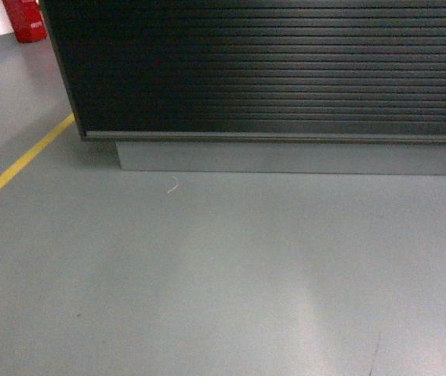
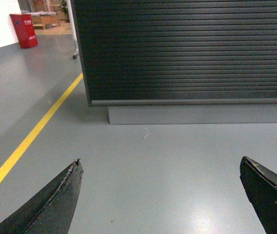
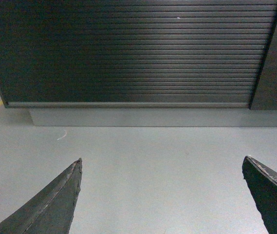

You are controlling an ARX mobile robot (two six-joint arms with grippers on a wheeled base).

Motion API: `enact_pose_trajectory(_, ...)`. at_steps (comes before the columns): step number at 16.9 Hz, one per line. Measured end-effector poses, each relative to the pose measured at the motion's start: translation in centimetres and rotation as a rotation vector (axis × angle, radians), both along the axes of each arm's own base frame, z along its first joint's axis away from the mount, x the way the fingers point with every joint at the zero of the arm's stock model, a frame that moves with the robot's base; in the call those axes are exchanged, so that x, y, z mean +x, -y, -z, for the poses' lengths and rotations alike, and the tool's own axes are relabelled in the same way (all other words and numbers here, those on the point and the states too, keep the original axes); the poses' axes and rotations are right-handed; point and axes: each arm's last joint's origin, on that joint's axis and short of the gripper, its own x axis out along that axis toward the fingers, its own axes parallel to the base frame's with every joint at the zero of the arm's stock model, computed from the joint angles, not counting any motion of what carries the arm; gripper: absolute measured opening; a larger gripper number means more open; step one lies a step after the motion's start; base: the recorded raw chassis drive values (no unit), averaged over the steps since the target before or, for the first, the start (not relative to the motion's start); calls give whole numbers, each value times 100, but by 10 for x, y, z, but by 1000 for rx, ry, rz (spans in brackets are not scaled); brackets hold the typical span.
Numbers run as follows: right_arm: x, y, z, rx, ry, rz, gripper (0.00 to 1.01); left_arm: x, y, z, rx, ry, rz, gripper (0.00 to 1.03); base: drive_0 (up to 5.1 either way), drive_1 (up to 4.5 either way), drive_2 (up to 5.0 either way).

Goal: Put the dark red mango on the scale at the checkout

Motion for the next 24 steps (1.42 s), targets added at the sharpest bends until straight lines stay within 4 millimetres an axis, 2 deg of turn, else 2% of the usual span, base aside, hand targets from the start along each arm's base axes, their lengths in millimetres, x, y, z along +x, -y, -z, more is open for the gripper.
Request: enact_pose_trajectory(24, 0, 0, 0, 0, 1, -1, 98, 0, 0, 0, 0, 0, 0, 98, -2, 378, -382)
